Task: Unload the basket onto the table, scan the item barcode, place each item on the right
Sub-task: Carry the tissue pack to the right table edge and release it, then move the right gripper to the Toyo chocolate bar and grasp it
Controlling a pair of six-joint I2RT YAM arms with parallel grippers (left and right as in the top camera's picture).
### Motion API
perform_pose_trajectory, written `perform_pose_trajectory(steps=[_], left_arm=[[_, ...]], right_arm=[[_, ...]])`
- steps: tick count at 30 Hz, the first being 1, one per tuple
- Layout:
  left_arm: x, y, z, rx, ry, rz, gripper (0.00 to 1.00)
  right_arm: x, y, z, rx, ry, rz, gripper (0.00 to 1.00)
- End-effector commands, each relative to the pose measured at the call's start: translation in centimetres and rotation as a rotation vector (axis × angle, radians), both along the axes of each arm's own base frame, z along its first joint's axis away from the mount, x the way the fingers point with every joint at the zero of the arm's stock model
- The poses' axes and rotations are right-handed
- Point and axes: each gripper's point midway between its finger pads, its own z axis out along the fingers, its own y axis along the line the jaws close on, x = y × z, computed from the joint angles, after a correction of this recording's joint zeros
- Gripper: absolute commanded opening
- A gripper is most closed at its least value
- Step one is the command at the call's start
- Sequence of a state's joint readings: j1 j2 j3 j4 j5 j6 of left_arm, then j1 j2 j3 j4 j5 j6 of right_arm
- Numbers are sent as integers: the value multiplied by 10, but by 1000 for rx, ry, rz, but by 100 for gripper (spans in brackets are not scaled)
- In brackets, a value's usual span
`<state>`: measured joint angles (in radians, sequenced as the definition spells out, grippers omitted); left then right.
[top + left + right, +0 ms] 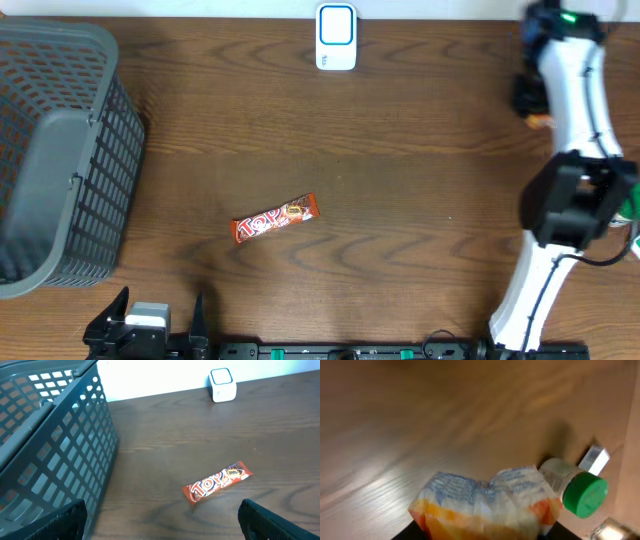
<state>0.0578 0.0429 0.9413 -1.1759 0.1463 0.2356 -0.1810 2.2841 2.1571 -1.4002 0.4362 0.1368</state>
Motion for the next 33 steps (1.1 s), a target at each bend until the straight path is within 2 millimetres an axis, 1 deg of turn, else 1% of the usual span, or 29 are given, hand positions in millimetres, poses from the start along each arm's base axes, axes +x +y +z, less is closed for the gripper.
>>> perform_pose_trajectory(steps=[1, 4, 6, 7, 8, 9, 10, 11, 12, 13, 14, 16, 17, 19, 21, 23, 24, 25, 26, 28, 29, 30, 31, 33], left_arm=[[-1, 1, 2, 6, -9, 5, 96], [-1, 1, 2, 6, -9, 5, 96], [-1, 1, 2, 6, -9, 5, 96], [-1, 1, 2, 6, -9, 5, 96], [-1, 1, 2, 6, -9, 5, 96], [-1, 1, 2, 6, -9, 5, 96], [-1, 1, 2, 6, -9, 5, 96], [-1, 1, 2, 6, -9, 5, 96], [-1, 1, 2, 6, -9, 5, 96], [-1, 1, 2, 6, -9, 5, 96], [-1, 1, 2, 6, -9, 5, 96], [-1, 1, 2, 6, -9, 5, 96], [-1, 1, 2, 6, -9, 5, 97], [-1, 1, 2, 6, -9, 5, 96], [-1, 1, 2, 6, -9, 5, 96], [-1, 1, 2, 6, -9, 5, 96], [-1, 1, 2, 6, -9, 5, 96], [-1, 1, 2, 6, -9, 5, 96], [-1, 1, 2, 6, -9, 5, 96], [-1, 1, 2, 6, -9, 5, 96], [-1, 1, 2, 6, -9, 5, 96], [-1, 1, 2, 6, -9, 5, 96], [-1, 1, 2, 6, -9, 5, 96], [-1, 1, 2, 6, -9, 5, 96]], right_arm=[[-34, -49, -33, 23, 49, -154, 39], [-55, -82, -59, 80, 29, -259, 40], [-65, -97, -69, 109, 12, -311, 41], [-71, -104, -72, 116, 9, -334, 43], [-77, -112, -74, 117, 8, -357, 47], [-82, -118, -75, 117, 7, -374, 58], [-86, -125, -74, 120, 2, -392, 76], [-87, -129, -72, 132, -12, -403, 99], [-84, -130, -69, 154, -30, -406, 99], [-79, -129, -63, 188, -61, -410, 99], [-67, -124, -52, 247, -112, -398, 99], [-49, -115, -30, 315, -180, -367, 99], [-29, -105, -1, 360, -254, -334, 99], [-7, -89, 33, 407, -340, -281, 99], [17, -58, 75, 475, -440, -194, 99], [36, -17, 110, 553, -513, -94, 99], [42, 12, 126, 605, -534, -34, 99], [46, 36, 136, 643, -540, 14, 99], [49, 65, 145, 678, -537, 71, 99], [51, 120, 151, 711, -501, 175, 99], [52, 151, 150, 728, -475, 233, 99], [50, 174, 148, 744, -450, 272, 99], [46, 205, 143, 771, -406, 302, 99], [34, 260, 131, 826, -319, 354, 99]])
